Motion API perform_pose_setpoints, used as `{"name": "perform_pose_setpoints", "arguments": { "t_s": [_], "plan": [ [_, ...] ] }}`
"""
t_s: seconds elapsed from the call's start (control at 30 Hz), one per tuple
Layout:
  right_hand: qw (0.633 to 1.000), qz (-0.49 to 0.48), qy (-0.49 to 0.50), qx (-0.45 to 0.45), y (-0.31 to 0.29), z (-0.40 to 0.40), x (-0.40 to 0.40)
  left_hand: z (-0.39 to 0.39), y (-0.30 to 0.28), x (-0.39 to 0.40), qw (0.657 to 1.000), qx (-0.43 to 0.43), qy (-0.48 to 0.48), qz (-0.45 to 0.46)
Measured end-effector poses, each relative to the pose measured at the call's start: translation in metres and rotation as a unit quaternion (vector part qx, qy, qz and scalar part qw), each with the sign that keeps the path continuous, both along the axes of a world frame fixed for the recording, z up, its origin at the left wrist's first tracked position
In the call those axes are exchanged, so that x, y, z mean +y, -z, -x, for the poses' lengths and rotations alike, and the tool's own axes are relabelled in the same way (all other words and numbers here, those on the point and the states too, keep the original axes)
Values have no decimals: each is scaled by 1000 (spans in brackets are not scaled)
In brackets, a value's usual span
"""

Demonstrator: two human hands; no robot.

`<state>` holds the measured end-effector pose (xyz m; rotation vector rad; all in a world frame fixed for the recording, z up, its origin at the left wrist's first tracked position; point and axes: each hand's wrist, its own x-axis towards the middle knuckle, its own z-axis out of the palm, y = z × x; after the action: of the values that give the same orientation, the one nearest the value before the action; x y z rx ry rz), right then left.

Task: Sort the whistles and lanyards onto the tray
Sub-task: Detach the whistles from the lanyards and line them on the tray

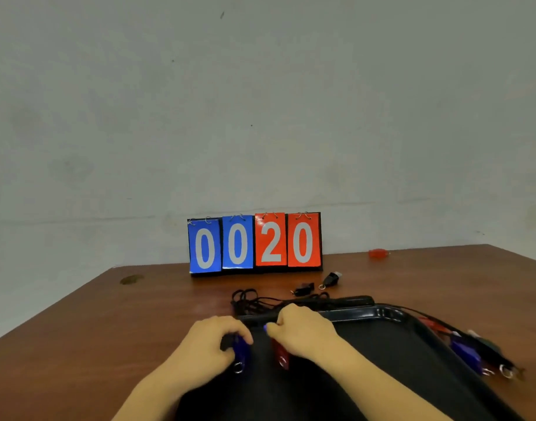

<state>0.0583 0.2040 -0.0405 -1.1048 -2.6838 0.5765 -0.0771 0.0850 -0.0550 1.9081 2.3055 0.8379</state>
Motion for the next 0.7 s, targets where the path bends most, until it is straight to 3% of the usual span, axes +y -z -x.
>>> {"name": "perform_pose_setpoints", "arguments": {
  "t_s": [0.23,0.43,0.6,0.7],
  "plan": [
    [996,54,-6,67,-5,-12,-2,2,0,-1,999,23,-22,-29],
    [998,32,-31,46,-12,-19,-7,2,-4,-4,995,54,-70,-54],
    [995,64,-60,43,-11,-19,-12,5,0,-5,993,83,-82,26],
    [992,81,-68,61,-7,-17,-13,6,-3,-7,996,50,-68,23]
  ]
}}
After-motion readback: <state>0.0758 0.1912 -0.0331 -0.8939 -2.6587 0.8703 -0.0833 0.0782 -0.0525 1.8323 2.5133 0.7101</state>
